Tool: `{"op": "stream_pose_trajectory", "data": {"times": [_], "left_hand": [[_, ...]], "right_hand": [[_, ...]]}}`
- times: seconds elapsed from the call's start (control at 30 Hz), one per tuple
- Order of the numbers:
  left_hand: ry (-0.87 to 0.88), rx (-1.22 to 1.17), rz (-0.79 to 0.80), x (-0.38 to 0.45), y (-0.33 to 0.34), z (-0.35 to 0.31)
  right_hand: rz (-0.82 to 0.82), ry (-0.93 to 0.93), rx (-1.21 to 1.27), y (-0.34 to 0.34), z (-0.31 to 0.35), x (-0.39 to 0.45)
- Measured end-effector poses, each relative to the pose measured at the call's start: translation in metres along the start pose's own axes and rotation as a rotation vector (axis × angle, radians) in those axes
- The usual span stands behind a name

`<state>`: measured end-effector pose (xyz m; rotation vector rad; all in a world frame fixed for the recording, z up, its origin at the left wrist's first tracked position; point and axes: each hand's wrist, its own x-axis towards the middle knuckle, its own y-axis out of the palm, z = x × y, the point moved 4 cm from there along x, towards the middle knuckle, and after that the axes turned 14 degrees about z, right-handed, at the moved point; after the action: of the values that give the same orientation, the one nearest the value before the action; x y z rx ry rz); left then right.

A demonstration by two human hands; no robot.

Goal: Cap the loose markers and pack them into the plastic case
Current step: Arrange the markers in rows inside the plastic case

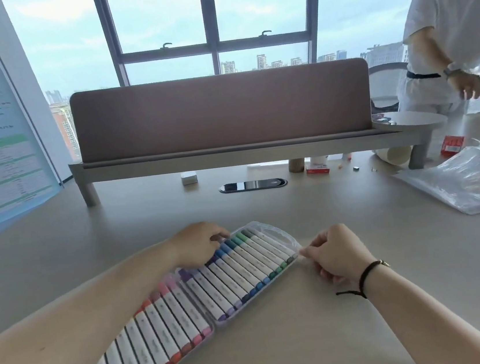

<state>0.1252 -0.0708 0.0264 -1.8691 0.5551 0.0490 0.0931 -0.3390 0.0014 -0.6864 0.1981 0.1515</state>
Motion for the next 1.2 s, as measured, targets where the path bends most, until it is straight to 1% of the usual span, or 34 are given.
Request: {"op": "stream_pose_trajectory", "data": {"times": [0.07, 0.1, 0.2, 0.33, 0.43, 0.57, 0.63, 0.7, 0.73, 0.8, 0.87, 0.97, 1.07, 1.13, 1.2], "left_hand": [[-0.037, 0.011, -0.019, -0.002, -0.005, 0.011], [-0.056, 0.038, -0.028, -0.003, -0.007, 0.015], [-0.089, 0.106, -0.057, -0.006, -0.007, 0.019], [-0.106, 0.108, -0.076, -0.008, -0.008, 0.013], [-0.154, 0.095, -0.079, -0.008, -0.007, 0.013], [-0.262, -0.013, -0.138, -0.013, -0.008, 0.019], [-0.3, -0.071, -0.177, -0.017, -0.007, 0.025], [-0.299, -0.168, -0.213, -0.023, -0.002, 0.034], [-0.267, -0.252, -0.228, -0.027, 0.002, 0.037], [-0.189, -0.496, -0.259, -0.038, 0.011, 0.039], [-0.12, -0.69, -0.284, -0.048, 0.018, 0.038], [-0.093, -0.87, -0.279, -0.053, 0.021, 0.041], [-0.101, -1.137, -0.269, -0.049, 0.022, 0.046], [-0.085, -1.177, -0.259, -0.046, 0.023, 0.046], [-0.064, -1.15, -0.232, -0.044, 0.024, 0.042]], "right_hand": [[-0.133, -0.018, -0.121, -0.003, -0.001, 0.004], [-0.17, -0.021, -0.152, -0.003, -0.001, 0.005], [-0.199, -0.04, -0.201, -0.003, 0.001, 0.005], [-0.139, -0.081, -0.262, 0.005, 0.003, 0.0], [-0.075, -0.113, -0.269, 0.013, 0.01, -0.007], [-0.018, -0.168, -0.187, 0.022, 0.016, -0.008], [-0.002, -0.184, -0.195, 0.024, 0.017, -0.007], [0.005, -0.174, -0.225, 0.025, 0.015, -0.005], [0.012, -0.167, -0.242, 0.025, 0.015, -0.004], [0.033, -0.158, -0.257, 0.028, 0.019, -0.002], [0.066, -0.151, -0.247, 0.032, 0.025, 0.003], [0.136, -0.14, -0.171, 0.042, 0.035, 0.013], [0.213, -0.111, 0.024, 0.046, 0.042, 0.022], [0.249, -0.074, 0.156, 0.047, 0.047, 0.024], [0.26, -0.07, 0.209, 0.045, 0.051, 0.028]]}}
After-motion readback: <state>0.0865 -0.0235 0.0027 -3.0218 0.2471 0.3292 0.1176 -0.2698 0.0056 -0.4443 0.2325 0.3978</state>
